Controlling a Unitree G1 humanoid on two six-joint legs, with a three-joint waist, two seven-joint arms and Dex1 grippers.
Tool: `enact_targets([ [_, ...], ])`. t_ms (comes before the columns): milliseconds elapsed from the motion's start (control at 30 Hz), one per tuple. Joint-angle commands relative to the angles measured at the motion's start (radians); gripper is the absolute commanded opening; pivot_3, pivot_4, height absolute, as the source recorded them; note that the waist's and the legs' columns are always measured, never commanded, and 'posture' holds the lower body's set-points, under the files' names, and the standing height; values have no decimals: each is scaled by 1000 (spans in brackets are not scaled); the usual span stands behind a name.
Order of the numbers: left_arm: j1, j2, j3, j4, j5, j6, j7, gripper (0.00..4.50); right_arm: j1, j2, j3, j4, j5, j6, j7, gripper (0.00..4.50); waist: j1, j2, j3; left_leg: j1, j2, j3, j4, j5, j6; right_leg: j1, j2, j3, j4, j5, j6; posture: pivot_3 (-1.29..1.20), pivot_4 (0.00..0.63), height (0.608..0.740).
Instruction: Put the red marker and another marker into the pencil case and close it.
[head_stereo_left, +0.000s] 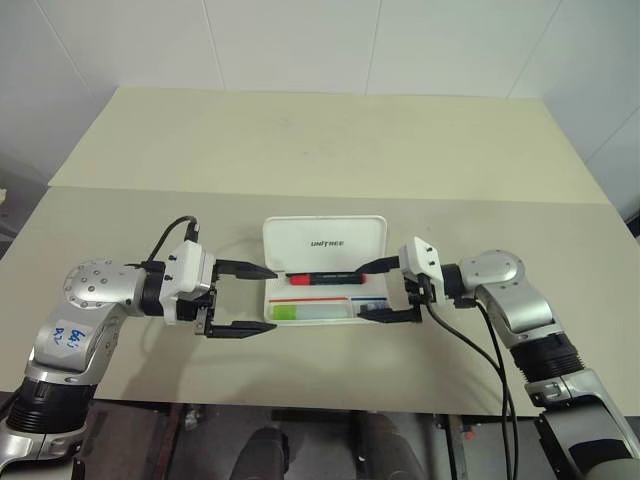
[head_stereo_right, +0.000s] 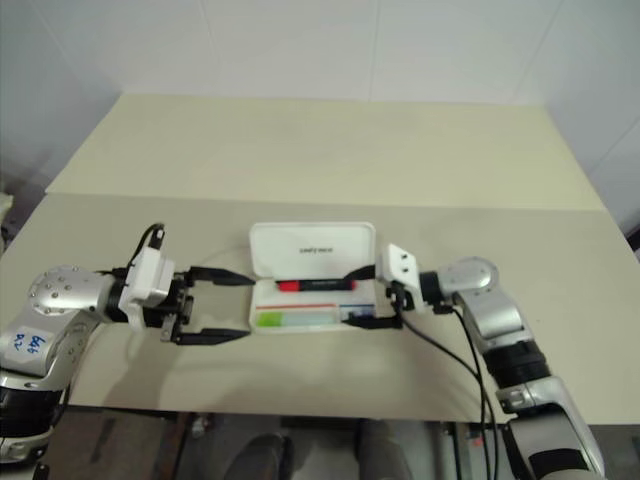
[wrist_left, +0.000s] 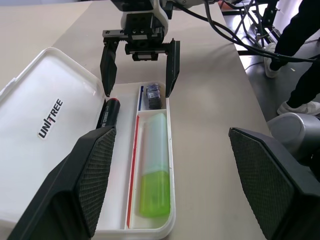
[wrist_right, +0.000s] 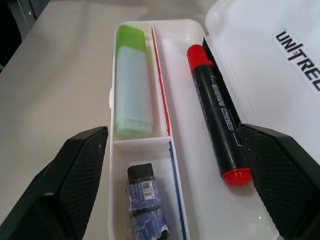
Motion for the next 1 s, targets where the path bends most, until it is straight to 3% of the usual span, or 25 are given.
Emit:
enact_targets([
  [33,-16,-11,20,-18,-15,-16,15,3768,7,-28,-68,-123,78,44,-2,4440,0,0,0,0,0,0,0,0,0,0,0,0,0,0,0,0,150,740],
  [367,5,-26,75,33,-35,-19,34,3768,170,-186,-252,-354,206,173,-50,4440,2,1,0,-1,0,0,0,0,0,0,0,0,-2,0,0,0,150,740],
  [500,15,-13,107,77,-37,-35,8,2837,201,-223,-316,-358,224,176,-69,4500,0,1,0,0,0,0,-1,0,0,0,0,0,-1,0,0,0,150,740],
  [767,25,-1,121,134,-17,-79,-33,72,204,-226,-345,-343,227,151,-86,4500,2,1,0,0,0,1,-1,0,0,0,0,0,-1,0,0,0,150,740],
  [1000,23,-40,183,160,-33,-81,66,28,202,-226,-336,-337,215,136,-90,4500,1,1,0,-1,0,1,-1,0,0,0,0,0,-1,0,0,0,150,740],
])
